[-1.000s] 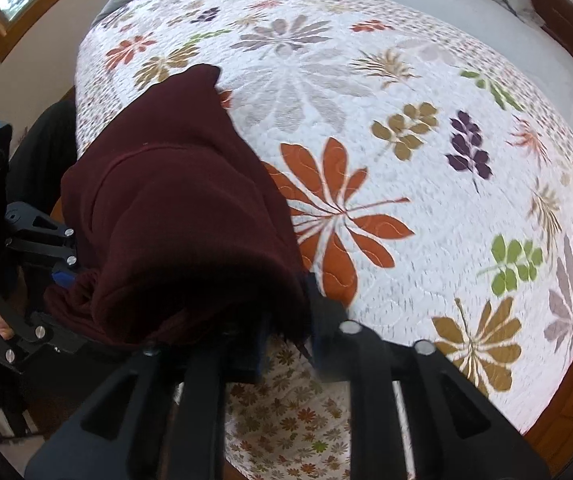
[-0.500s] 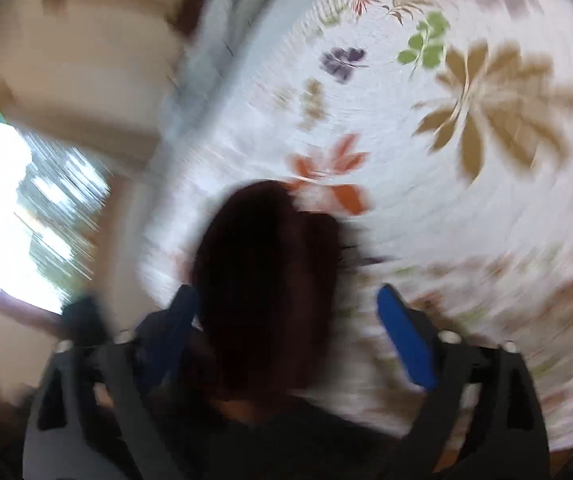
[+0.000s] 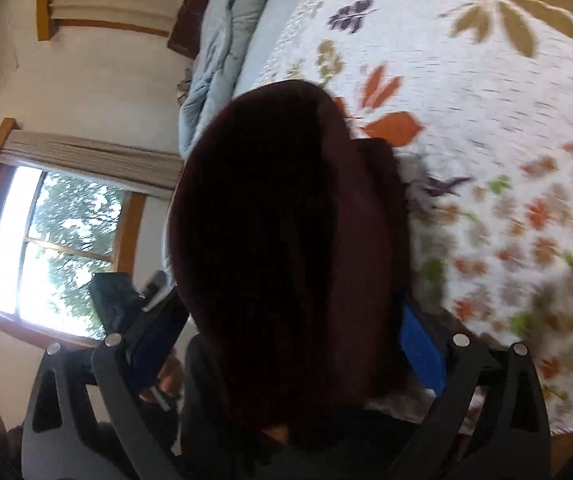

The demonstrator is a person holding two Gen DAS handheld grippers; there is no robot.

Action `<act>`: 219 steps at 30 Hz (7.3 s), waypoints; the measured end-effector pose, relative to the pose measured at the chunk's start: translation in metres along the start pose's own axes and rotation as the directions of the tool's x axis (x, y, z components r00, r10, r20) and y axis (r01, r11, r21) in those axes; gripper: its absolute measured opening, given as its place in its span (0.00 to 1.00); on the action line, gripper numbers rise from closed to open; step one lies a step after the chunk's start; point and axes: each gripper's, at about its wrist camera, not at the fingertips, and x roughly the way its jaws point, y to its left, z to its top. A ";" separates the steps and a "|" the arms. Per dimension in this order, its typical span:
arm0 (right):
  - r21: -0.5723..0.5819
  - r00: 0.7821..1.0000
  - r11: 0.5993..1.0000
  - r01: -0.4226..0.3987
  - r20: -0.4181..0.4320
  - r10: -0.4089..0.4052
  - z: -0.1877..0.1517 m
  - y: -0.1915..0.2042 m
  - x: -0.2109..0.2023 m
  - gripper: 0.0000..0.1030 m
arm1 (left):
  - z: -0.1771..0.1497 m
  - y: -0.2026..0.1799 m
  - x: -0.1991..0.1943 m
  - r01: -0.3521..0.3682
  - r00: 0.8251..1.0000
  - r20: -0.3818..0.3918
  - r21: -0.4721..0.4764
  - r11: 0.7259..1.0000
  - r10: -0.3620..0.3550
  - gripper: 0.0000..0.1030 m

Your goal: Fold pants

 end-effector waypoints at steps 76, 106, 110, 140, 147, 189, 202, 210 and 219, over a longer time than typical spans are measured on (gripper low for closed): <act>-0.045 0.991 0.990 0.131 -0.001 -0.131 -0.062 -0.016 -0.036 0.00 | -0.024 0.062 0.053 0.366 0.907 -0.119 -0.255 0.895 -0.405 0.63; 0.024 0.948 0.986 0.165 -0.281 -0.152 0.012 -0.021 0.003 0.95 | 0.015 0.104 0.089 0.265 0.825 -0.422 -0.297 0.917 -0.375 0.90; 0.025 0.950 0.989 0.148 -0.281 -0.135 0.010 -0.018 0.001 0.98 | 0.014 0.100 0.093 0.274 0.819 -0.429 -0.290 0.917 -0.381 0.90; -0.191 0.943 0.958 0.215 -0.213 -0.255 0.007 0.088 -0.016 0.37 | 0.035 0.102 0.029 0.269 0.894 -0.301 -0.236 0.934 -0.334 0.32; -0.268 0.951 0.952 0.150 -0.223 -0.213 0.062 0.150 0.070 0.37 | 0.098 0.163 -0.031 0.215 0.950 -0.178 -0.221 0.951 -0.256 0.32; 0.013 0.982 0.996 0.083 -0.174 -0.079 0.216 0.129 0.351 0.00 | 0.094 0.296 -0.046 0.286 0.958 0.090 -0.245 0.926 -0.272 0.63; -0.105 0.981 0.991 -0.082 -0.182 0.062 0.157 0.182 0.300 0.08 | 0.159 0.312 -0.085 0.362 0.926 0.206 -0.252 0.897 -0.316 0.81; -0.012 0.979 0.999 -0.047 -0.198 0.044 0.149 0.110 0.300 0.00 | 0.170 0.352 -0.028 0.288 0.958 0.108 -0.374 0.882 -0.267 0.81; -0.138 0.993 0.984 0.112 -0.016 -0.115 0.119 0.157 0.216 0.71 | 0.135 0.331 -0.076 0.189 0.981 0.114 -0.372 0.909 -0.157 0.86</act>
